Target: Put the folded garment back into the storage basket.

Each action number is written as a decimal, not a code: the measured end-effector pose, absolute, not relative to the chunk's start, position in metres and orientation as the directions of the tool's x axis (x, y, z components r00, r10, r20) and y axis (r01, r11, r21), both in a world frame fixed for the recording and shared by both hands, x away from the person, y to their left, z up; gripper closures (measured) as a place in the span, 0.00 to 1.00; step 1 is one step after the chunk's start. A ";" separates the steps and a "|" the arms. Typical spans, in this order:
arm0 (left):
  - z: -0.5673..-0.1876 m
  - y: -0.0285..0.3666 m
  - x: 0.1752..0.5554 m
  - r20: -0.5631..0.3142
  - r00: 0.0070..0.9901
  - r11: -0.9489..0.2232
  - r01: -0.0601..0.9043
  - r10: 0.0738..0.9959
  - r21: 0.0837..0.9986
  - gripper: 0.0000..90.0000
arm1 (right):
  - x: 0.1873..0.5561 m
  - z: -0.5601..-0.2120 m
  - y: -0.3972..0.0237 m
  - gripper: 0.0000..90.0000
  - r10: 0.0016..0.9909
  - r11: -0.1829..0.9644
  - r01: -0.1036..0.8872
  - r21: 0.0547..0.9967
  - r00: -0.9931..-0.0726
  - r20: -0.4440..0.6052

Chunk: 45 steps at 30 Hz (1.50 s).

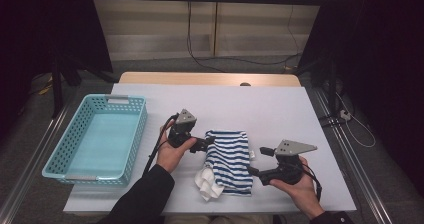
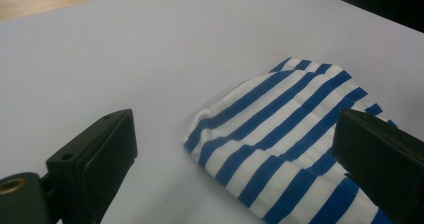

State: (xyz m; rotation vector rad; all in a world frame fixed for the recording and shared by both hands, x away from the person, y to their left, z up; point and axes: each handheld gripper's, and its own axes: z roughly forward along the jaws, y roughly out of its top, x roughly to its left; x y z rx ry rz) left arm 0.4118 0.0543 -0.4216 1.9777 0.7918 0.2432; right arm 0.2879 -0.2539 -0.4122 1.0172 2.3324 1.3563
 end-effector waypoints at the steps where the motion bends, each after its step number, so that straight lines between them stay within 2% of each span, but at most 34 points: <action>1: -0.421 0.055 0.413 -0.154 0.765 -0.326 0.435 0.625 0.840 0.05 | 0.286 -0.413 -0.252 0.16 0.671 0.332 0.437 0.836 -0.732 0.117; 3: -0.422 0.056 0.414 -0.162 0.766 -0.316 0.435 0.622 0.843 0.06 | 0.284 -0.413 -0.251 0.16 0.658 0.337 0.439 0.833 -0.742 0.125; 5: -0.424 0.059 0.417 -0.166 0.762 -0.325 0.448 0.626 0.833 0.06 | 0.280 -0.416 -0.245 0.21 0.624 0.373 0.431 0.822 -0.772 0.121; 11: -0.425 0.064 0.421 -0.152 0.749 -0.325 0.449 0.645 0.832 0.06 | 0.276 -0.420 -0.239 0.22 0.590 0.399 0.430 0.810 -0.796 0.131; 14: -0.425 0.065 0.422 -0.146 0.744 -0.324 0.447 0.651 0.834 0.06 | 0.274 -0.424 -0.236 0.27 0.567 0.420 0.434 0.797 -0.811 0.143; 20: -0.428 0.062 0.423 -0.139 0.747 -0.337 0.448 0.651 0.828 0.06 | 0.263 -0.424 -0.224 0.36 0.526 0.472 0.366 0.802 -0.847 0.077; 27: -0.430 0.058 0.422 -0.132 0.757 -0.353 0.443 0.640 0.824 0.06 | 0.265 -0.437 -0.218 0.36 0.495 0.577 0.362 0.732 -0.868 0.040; 31: -0.434 0.055 0.422 -0.130 0.757 -0.367 0.450 0.640 0.814 0.06 | 0.266 -0.443 -0.215 0.28 0.503 0.617 0.395 0.681 -0.863 0.045; 35: -0.434 0.053 0.422 -0.125 0.761 -0.373 0.446 0.637 0.814 0.06 | 0.265 -0.446 -0.215 0.33 0.488 0.638 0.382 0.669 -0.872 0.032; 38: -0.434 0.051 0.422 -0.137 0.758 -0.348 0.443 0.638 0.826 0.06 | 0.263 -0.448 -0.211 0.37 0.450 0.662 0.334 0.671 -0.893 0.000; 43: -0.434 0.051 0.422 -0.155 0.746 -0.326 0.455 0.648 0.829 0.07 | 0.265 -0.448 -0.212 0.47 0.460 0.655 0.343 0.673 -0.888 0.005; 45: -0.433 0.052 0.422 -0.141 0.748 -0.336 0.447 0.648 0.829 0.07 | 0.266 -0.448 -0.213 0.48 0.454 0.656 0.330 0.678 -0.891 -0.005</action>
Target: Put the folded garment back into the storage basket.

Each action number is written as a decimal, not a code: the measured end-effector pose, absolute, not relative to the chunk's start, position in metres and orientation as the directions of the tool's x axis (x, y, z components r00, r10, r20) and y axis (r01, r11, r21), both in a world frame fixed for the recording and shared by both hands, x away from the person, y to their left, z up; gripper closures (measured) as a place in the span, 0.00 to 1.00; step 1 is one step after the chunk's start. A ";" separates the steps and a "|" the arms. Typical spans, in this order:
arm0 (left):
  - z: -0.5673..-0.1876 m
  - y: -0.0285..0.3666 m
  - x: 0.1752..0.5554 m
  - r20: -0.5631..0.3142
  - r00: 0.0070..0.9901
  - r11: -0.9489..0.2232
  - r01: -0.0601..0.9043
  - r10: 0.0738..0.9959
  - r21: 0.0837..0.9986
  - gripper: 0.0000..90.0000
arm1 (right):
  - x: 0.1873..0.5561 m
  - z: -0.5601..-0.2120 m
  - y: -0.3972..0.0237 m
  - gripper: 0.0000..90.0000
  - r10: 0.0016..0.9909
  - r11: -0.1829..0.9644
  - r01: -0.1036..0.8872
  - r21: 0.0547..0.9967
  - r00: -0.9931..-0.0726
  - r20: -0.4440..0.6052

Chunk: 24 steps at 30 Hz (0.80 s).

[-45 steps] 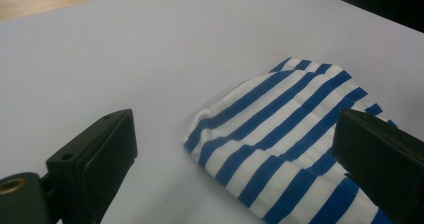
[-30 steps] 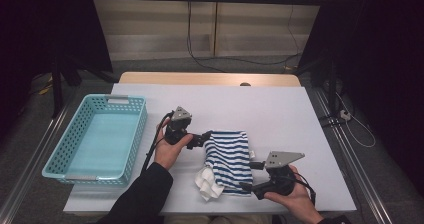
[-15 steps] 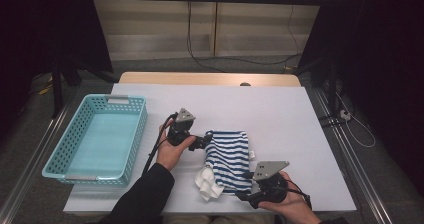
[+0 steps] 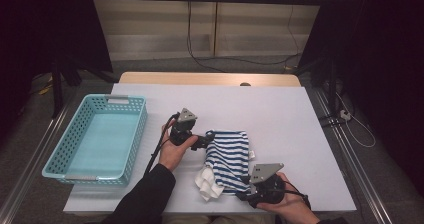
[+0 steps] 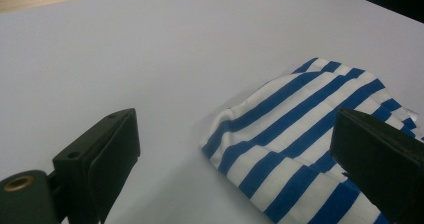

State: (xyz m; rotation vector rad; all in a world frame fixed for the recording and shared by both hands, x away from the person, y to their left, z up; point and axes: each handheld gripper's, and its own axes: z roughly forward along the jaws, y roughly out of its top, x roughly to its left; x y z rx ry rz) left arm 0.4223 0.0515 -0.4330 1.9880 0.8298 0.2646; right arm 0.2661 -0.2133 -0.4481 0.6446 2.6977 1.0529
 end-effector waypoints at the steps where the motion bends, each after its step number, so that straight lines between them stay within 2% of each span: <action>1: -0.433 0.052 0.423 -0.142 0.749 -0.332 0.445 0.647 0.831 0.07 | 0.266 -0.448 -0.213 0.48 0.455 0.655 0.334 0.678 -0.891 0.000; 5: -0.434 0.052 0.423 -0.150 0.742 -0.322 0.451 0.654 0.832 0.07 | 0.267 -0.449 -0.213 0.48 0.460 0.651 0.338 0.680 -0.888 0.001; 11: -0.434 0.051 0.423 -0.138 0.747 -0.346 0.453 0.650 0.822 0.07 | 0.269 -0.447 -0.213 0.58 0.473 0.658 0.348 0.668 -0.881 -0.006; 18: -0.440 0.049 0.427 -0.147 0.723 -0.366 0.502 0.676 0.784 0.07 | 0.271 -0.445 -0.213 0.77 0.481 0.658 0.360 0.661 -0.876 -0.002; 24: -0.445 0.047 0.430 -0.162 0.725 -0.348 0.499 0.670 0.794 0.08 | 0.272 -0.445 -0.213 0.93 0.490 0.652 0.369 0.662 -0.872 0.002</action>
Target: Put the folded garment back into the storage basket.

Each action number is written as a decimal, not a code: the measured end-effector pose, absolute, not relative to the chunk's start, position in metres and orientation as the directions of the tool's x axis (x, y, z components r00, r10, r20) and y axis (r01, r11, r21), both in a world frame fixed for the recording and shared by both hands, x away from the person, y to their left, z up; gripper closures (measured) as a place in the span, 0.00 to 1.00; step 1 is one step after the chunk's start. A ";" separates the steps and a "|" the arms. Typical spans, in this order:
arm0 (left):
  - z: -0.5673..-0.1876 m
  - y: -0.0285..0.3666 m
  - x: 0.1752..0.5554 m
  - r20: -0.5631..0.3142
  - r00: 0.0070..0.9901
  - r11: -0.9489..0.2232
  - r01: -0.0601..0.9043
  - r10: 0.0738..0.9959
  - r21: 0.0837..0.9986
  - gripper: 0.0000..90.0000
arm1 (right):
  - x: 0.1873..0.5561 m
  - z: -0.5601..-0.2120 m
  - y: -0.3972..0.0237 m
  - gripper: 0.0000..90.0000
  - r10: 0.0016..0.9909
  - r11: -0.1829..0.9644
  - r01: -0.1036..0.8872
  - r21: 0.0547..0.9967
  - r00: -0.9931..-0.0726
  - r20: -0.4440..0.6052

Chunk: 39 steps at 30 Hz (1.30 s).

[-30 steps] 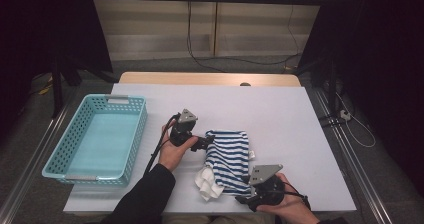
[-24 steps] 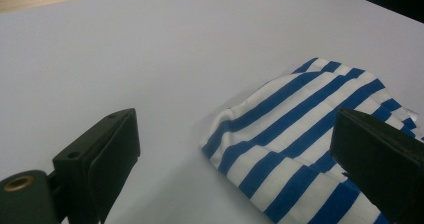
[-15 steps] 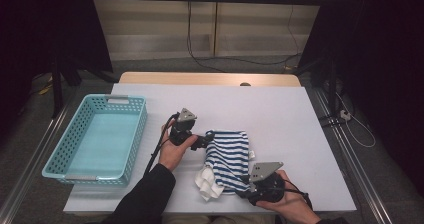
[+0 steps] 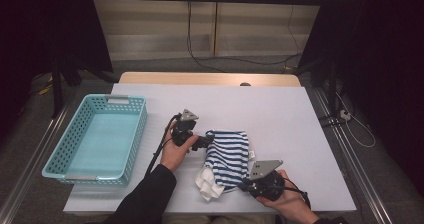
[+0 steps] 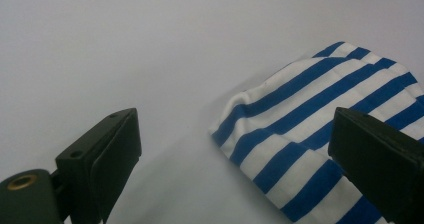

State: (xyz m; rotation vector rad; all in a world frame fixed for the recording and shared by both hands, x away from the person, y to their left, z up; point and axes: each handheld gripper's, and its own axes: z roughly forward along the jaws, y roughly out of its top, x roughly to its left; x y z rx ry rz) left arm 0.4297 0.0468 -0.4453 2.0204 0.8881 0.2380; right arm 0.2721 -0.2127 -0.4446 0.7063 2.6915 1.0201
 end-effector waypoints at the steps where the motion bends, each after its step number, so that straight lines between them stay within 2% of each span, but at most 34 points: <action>1: -0.445 0.046 0.430 -0.167 0.726 -0.347 0.501 0.667 0.793 0.08 | 0.272 -0.444 -0.213 0.94 0.497 0.650 0.375 0.661 -0.868 0.004; 4: -0.443 0.044 0.431 -0.147 0.733 -0.374 0.495 0.664 0.784 0.08 | 0.273 -0.444 -0.212 0.95 0.495 0.657 0.367 0.659 -0.869 -0.009; 10: -0.444 0.045 0.435 -0.180 0.700 -0.351 0.543 0.691 0.763 0.06 | 0.272 -0.444 -0.212 0.95 0.498 0.650 0.377 0.661 -0.867 0.004; 12: -0.446 0.047 0.439 -0.194 0.689 -0.338 0.557 0.698 0.759 0.14 | 0.272 -0.444 -0.212 0.95 0.498 0.649 0.376 0.661 -0.867 0.004; 15: -0.448 0.044 0.444 -0.198 0.680 -0.345 0.573 0.706 0.743 0.18 | 0.272 -0.444 -0.212 0.95 0.497 0.650 0.376 0.661 -0.868 0.004; 17: -0.449 0.042 0.445 -0.199 0.684 -0.350 0.574 0.701 0.740 0.25 | 0.272 -0.444 -0.212 0.95 0.496 0.649 0.375 0.662 -0.868 0.004; 23: -0.458 0.029 0.448 -0.181 0.704 -0.390 0.567 0.687 0.725 0.38 | 0.272 -0.444 -0.213 0.95 0.498 0.649 0.376 0.661 -0.867 0.004; 28: -0.458 0.021 0.441 -0.097 0.731 -0.457 0.518 0.676 0.723 0.47 | 0.273 -0.444 -0.213 0.95 0.495 0.647 0.374 0.665 -0.869 0.008; 31: -0.457 0.020 0.438 -0.119 0.744 -0.460 0.521 0.658 0.719 0.59 | 0.273 -0.444 -0.213 0.95 0.495 0.646 0.375 0.665 -0.869 0.009; 38: -0.457 0.020 0.432 -0.124 0.741 -0.457 0.527 0.660 0.717 0.68 | 0.273 -0.444 -0.213 0.95 0.494 0.645 0.374 0.666 -0.869 0.011; 39: -0.456 0.020 0.430 -0.146 0.738 -0.444 0.538 0.659 0.717 0.72 | 0.273 -0.445 -0.214 0.95 0.497 0.643 0.380 0.665 -0.868 0.015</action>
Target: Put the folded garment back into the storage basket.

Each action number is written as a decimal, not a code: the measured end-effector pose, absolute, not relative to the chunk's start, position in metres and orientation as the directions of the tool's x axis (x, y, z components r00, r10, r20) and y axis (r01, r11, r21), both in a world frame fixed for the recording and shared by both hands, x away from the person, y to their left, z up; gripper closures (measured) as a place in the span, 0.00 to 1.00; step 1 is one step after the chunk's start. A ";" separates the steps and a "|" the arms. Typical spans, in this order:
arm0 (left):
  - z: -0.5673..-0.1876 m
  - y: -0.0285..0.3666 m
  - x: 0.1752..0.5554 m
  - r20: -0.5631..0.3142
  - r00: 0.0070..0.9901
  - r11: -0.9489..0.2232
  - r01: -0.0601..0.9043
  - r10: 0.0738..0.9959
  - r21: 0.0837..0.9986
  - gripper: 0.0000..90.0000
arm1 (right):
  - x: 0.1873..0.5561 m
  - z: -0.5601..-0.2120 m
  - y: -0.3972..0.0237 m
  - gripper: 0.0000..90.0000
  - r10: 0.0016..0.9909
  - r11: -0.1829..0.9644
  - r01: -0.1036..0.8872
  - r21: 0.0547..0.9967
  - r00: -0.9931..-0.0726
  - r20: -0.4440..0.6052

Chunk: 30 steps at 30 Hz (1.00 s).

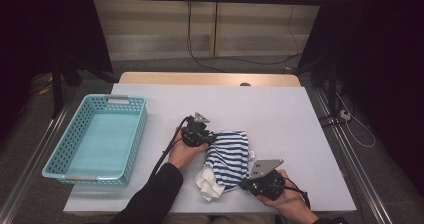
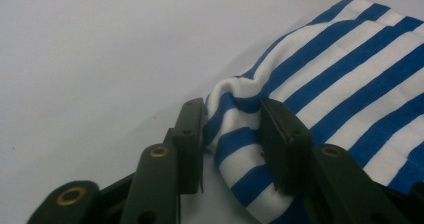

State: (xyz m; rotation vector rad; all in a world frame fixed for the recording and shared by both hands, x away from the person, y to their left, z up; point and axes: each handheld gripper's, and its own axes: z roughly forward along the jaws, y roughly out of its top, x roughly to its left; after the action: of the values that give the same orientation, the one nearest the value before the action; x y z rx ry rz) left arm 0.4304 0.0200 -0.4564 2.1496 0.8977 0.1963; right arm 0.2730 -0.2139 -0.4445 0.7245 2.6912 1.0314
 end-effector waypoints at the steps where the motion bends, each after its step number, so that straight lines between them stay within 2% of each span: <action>1: -0.456 0.020 0.431 -0.153 0.752 -0.453 0.532 0.641 0.715 0.76 | 0.274 -0.445 -0.214 0.95 0.493 0.641 0.378 0.668 -0.870 0.019; 3: -0.456 0.020 0.430 -0.167 0.752 -0.447 0.537 0.638 0.715 0.84 | 0.274 -0.445 -0.214 0.95 0.493 0.640 0.379 0.668 -0.870 0.020; 9: -0.457 0.019 0.431 -0.200 0.737 -0.418 0.560 0.646 0.715 0.88 | 0.273 -0.444 -0.214 0.95 0.489 0.645 0.367 0.670 -0.872 0.006; 11: -0.458 0.022 0.432 -0.227 0.729 -0.395 0.574 0.646 0.717 0.89 | 0.274 -0.444 -0.215 0.95 0.489 0.634 0.373 0.678 -0.872 0.023; 19: -0.457 0.024 0.432 -0.243 0.734 -0.379 0.570 0.635 0.729 0.89 | 0.273 -0.441 -0.218 0.96 0.498 0.598 0.384 0.704 -0.866 0.049; 24: -0.452 0.030 0.431 -0.193 0.761 -0.417 0.527 0.620 0.741 0.89 | 0.272 -0.439 -0.219 0.96 0.498 0.576 0.383 0.722 -0.865 0.061; 30: -0.447 0.040 0.429 -0.226 0.752 -0.379 0.538 0.620 0.753 0.89 | 0.272 -0.438 -0.218 0.96 0.504 0.557 0.388 0.734 -0.861 0.073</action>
State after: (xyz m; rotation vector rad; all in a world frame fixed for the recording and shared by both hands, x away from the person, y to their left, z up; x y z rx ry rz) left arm 0.4294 0.0399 -0.4471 2.0642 0.8697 0.1164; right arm 0.2717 -0.2176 -0.4376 0.7612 2.6414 1.1905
